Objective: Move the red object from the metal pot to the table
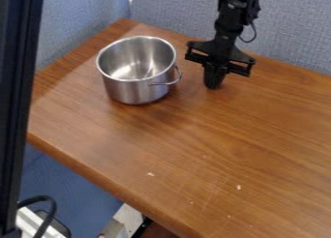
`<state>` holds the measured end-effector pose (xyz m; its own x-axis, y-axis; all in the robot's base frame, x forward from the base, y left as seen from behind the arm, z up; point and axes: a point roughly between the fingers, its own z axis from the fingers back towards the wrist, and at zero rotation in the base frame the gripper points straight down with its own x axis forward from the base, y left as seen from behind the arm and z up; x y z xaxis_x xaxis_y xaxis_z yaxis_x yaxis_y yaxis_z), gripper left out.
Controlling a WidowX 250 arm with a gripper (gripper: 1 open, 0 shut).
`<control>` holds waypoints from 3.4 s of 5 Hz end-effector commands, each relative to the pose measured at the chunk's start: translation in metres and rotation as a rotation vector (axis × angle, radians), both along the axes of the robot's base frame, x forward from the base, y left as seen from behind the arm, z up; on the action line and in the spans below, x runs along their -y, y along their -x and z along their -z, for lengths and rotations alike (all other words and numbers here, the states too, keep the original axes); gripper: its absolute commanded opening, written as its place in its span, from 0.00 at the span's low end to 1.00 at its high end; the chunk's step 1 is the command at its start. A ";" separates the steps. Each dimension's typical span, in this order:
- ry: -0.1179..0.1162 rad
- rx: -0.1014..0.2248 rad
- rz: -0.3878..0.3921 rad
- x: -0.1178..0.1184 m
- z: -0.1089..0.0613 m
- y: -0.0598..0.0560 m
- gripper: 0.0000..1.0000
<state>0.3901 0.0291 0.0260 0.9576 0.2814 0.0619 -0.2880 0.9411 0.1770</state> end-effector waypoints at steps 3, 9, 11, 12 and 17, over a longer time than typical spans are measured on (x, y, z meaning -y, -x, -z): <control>0.038 -0.015 0.113 0.015 -0.005 0.002 0.00; 0.105 -0.035 0.082 -0.018 -0.051 -0.005 0.00; 0.127 -0.050 0.155 -0.002 -0.065 -0.011 0.00; 0.137 -0.059 0.177 0.010 -0.064 -0.013 1.00; 0.160 -0.020 0.111 -0.024 -0.123 -0.006 1.00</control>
